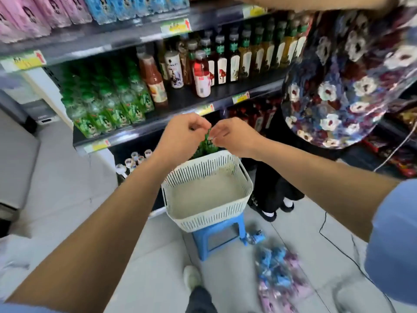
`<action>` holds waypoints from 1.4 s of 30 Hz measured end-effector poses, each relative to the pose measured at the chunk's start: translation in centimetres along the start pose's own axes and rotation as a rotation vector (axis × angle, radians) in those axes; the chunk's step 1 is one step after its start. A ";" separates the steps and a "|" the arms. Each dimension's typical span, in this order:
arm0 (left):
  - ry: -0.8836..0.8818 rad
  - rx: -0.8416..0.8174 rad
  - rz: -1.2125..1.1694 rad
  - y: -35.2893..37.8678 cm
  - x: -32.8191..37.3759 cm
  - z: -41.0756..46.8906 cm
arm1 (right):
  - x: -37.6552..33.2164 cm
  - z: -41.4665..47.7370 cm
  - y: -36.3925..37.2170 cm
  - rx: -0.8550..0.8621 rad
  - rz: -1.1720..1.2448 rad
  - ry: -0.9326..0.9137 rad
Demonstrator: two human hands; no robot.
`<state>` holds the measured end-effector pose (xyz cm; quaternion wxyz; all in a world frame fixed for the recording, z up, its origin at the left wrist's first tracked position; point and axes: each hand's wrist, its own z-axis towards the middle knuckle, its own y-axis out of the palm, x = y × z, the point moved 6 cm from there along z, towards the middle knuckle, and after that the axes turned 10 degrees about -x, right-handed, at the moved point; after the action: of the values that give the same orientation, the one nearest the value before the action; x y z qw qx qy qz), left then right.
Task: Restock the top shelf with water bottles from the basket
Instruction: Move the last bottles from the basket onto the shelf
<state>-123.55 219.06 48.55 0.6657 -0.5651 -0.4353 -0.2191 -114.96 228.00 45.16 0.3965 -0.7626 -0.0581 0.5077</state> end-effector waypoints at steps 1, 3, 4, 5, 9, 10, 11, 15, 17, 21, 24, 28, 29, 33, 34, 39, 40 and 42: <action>0.001 -0.032 0.004 1.3 -0.1 -0.3 | 1.1 -1.1 0.3 -0.013 0.008 0.019; 0.007 -0.110 0.023 3.8 -0.5 -0.7 | 3.1 -3.0 0.8 -0.038 -0.004 0.052; 0.011 -0.146 0.025 5.1 -0.7 -0.8 | 4.0 -3.8 1.2 -0.049 -0.025 0.071; 0.022 -0.183 0.020 6.4 -0.8 -0.8 | 5.1 -4.6 1.5 -0.053 -0.041 0.096; 0.040 -0.302 0.033 11.2 -2.0 -0.5 | 9.7 -7.6 3.0 -0.056 -0.024 0.228; 0.040 -0.342 0.040 12.6 -2.5 -0.5 | 11.0 -8.4 3.6 -0.048 -0.006 0.269; 0.045 -0.379 0.046 13.9 -3.0 -0.5 | 12.3 -9.2 4.1 -0.040 0.007 0.308; 0.079 -0.451 0.076 18.2 -5.0 -0.6 | 16.8 -11.3 7.2 -0.014 0.035 0.424; 0.071 -0.465 0.075 20.2 -6.1 -0.8 | 19.0 -12.1 9.1 -0.005 0.049 0.460; 0.034 -0.525 0.036 25.8 -10.2 -1.6 | 25.0 -13.1 13.5 -0.010 0.045 0.546; -0.009 -0.555 0.015 30.7 -14.1 -2.3 | 30.7 -13.6 16.8 -0.016 0.056 0.603; -0.050 -0.571 0.017 38.0 -19.8 -3.7 | 38.3 -14.4 21.6 0.007 0.059 0.633; -0.064 -0.574 0.023 39.9 -21.4 -4.0 | 40.3 -14.6 22.8 0.013 0.059 0.640; -0.108 -0.550 0.053 46.6 -29.2 -5.1 | 48.7 -15.3 28.4 0.022 0.085 0.683; -0.113 -0.539 0.055 48.1 -31.4 -5.4 | 50.8 -15.4 29.8 0.021 0.075 0.690; -0.145 -0.510 -0.003 55.6 -42.2 -6.3 | 60.4 -15.4 37.7 0.003 0.056 0.708; -0.160 -0.500 -0.037 57.0 -44.2 -6.1 | 62.2 -15.1 39.2 -0.003 0.061 0.703; -0.197 -0.477 -0.072 58.9 -47.6 -5.6 | 65.2 -14.5 41.8 -0.045 0.055 0.707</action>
<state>-100.53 219.89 -23.82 0.4599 -0.7088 -0.4538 -0.2831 -85.01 223.71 -27.64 0.3613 -0.9011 0.0920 0.2213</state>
